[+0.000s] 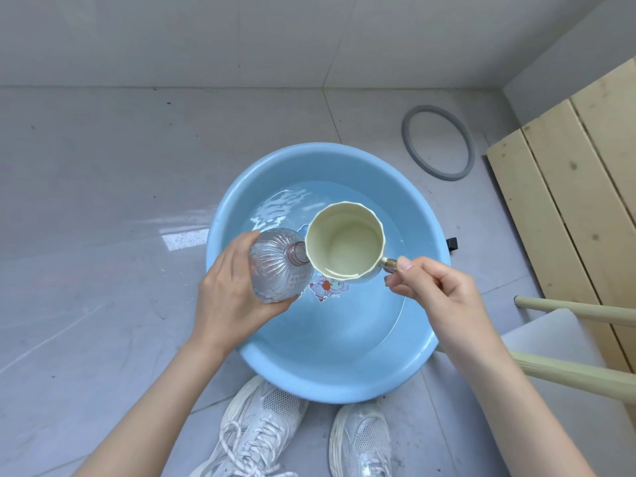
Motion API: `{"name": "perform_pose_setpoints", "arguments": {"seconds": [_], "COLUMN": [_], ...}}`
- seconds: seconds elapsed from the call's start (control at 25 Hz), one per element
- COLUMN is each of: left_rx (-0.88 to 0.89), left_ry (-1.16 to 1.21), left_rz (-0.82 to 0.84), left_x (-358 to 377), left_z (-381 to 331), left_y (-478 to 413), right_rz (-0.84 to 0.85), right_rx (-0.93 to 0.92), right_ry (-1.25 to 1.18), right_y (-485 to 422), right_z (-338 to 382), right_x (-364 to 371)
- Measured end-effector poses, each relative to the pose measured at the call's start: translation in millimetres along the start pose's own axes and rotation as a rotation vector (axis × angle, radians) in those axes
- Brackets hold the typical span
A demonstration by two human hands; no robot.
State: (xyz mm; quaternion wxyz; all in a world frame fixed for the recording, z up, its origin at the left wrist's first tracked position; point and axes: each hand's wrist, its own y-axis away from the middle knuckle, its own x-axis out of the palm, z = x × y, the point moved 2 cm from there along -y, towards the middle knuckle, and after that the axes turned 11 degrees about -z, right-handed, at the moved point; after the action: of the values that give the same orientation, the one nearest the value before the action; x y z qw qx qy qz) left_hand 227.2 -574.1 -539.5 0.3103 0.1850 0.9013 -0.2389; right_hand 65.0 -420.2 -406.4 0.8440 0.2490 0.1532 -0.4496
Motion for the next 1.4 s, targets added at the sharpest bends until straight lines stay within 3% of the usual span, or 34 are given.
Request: {"name": "perform_pose_setpoints", "arguments": {"seconds": [1.4], "left_rx": [0.044], "left_ry": [0.003], "left_rz": [0.005], "left_x": [0.6], "left_z": [2.1], "left_y": [1.0], "right_rz": [-0.079], "right_rx": [-0.149], "right_ry": [0.075], "right_y": [5.3], "right_z": [26.4], "right_x": [4.5]}}
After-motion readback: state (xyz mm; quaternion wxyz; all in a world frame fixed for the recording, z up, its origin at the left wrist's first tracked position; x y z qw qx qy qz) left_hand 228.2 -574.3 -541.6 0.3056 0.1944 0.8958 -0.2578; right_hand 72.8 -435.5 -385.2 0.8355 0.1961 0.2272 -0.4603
